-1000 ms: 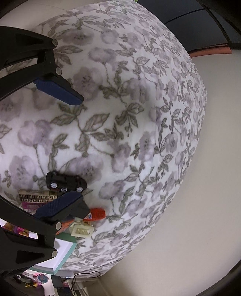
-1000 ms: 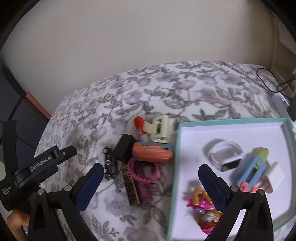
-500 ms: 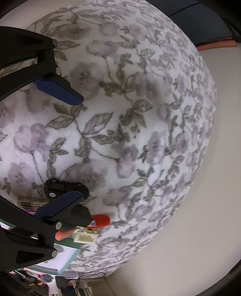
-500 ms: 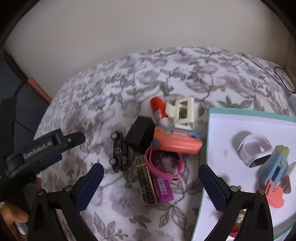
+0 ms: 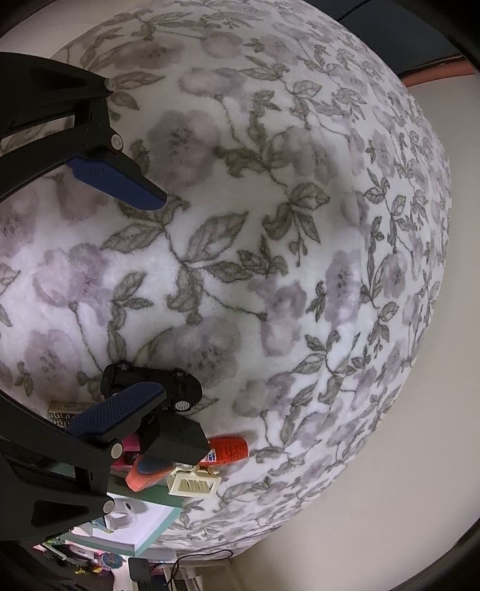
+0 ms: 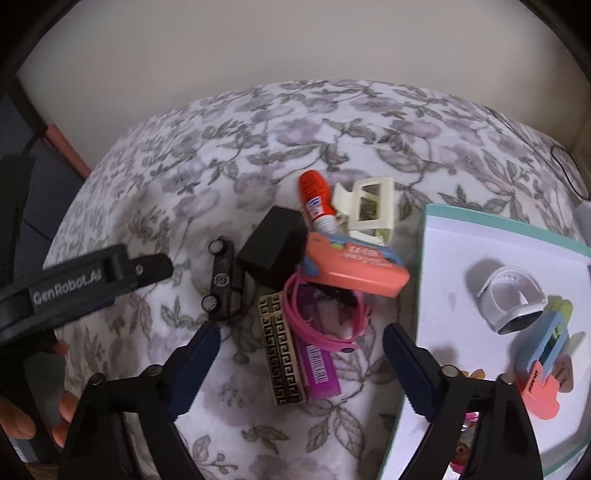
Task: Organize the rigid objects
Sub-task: 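Grasp the black toy car with the left tool while the right tool grasps the pink watch band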
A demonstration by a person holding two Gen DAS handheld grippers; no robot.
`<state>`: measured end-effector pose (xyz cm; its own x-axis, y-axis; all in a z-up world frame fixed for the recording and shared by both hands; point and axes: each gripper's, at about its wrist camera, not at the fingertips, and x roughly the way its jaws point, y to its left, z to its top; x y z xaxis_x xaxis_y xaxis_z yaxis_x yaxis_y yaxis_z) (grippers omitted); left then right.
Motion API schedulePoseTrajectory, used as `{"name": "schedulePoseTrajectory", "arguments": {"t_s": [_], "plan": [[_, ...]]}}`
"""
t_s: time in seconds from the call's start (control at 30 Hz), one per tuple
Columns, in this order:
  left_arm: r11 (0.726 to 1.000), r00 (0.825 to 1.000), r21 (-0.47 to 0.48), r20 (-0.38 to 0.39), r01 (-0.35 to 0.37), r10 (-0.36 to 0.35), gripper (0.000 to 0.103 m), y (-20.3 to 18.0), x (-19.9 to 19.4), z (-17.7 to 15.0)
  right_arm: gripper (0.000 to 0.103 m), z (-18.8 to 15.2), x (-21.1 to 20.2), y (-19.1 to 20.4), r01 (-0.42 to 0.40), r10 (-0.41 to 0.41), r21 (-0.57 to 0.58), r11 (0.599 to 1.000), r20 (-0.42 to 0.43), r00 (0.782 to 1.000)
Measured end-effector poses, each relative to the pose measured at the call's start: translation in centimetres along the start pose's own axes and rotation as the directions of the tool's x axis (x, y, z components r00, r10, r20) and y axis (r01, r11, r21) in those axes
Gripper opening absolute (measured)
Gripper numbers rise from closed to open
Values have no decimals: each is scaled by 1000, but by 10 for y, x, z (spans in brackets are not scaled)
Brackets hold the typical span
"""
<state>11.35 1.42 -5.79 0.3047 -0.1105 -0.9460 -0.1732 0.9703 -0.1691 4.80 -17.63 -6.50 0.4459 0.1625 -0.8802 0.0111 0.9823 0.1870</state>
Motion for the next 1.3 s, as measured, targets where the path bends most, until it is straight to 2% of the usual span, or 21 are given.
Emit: {"name": "schedulePoseTrajectory", "arguments": {"t_s": [0.13,0.3,0.43,0.6,0.7,0.73,0.83,1.0,1.1,1.13,1.17,1.3], "plan": [[999,999,-2,-17,37,-37,94,-6,3,0,82,6,-1,-7,-22,21,30,999,10,1000],[997,997,13,-28,73,-72,94,-16,8,-2,79,10,4,-11,-57,57,51,997,5,998],[995,995,35,-39,95,-94,94,-25,15,-2,74,11,13,-10,-51,52,38,998,-15,999],[991,991,53,-63,120,-117,91,-33,25,-4,74,13,22,-10,-28,29,33,999,-23,999],[990,989,64,-82,126,-121,80,-38,33,-6,74,16,25,-12,-13,14,34,999,-22,1000],[989,988,68,-92,130,-123,78,-40,36,-6,74,16,26,-13,-4,5,35,999,-23,1000],[990,989,80,-102,116,-107,76,-45,43,-8,65,16,34,-19,-2,4,52,999,-46,999],[989,991,101,-93,109,-100,65,-48,43,-8,64,16,36,-16,5,-3,39,999,-43,999],[988,992,119,-89,96,-86,50,-50,43,-8,63,16,37,-16,3,-1,42,999,-45,999],[987,992,125,-92,103,-92,40,-52,43,-8,63,16,37,-16,3,-1,42,999,-46,999],[986,991,128,-95,109,-97,36,-54,44,-8,63,16,37,-15,4,-2,42,999,-47,999],[985,991,139,-93,106,-94,35,-53,41,-11,63,14,31,-18,-2,5,51,999,-48,999]]}}
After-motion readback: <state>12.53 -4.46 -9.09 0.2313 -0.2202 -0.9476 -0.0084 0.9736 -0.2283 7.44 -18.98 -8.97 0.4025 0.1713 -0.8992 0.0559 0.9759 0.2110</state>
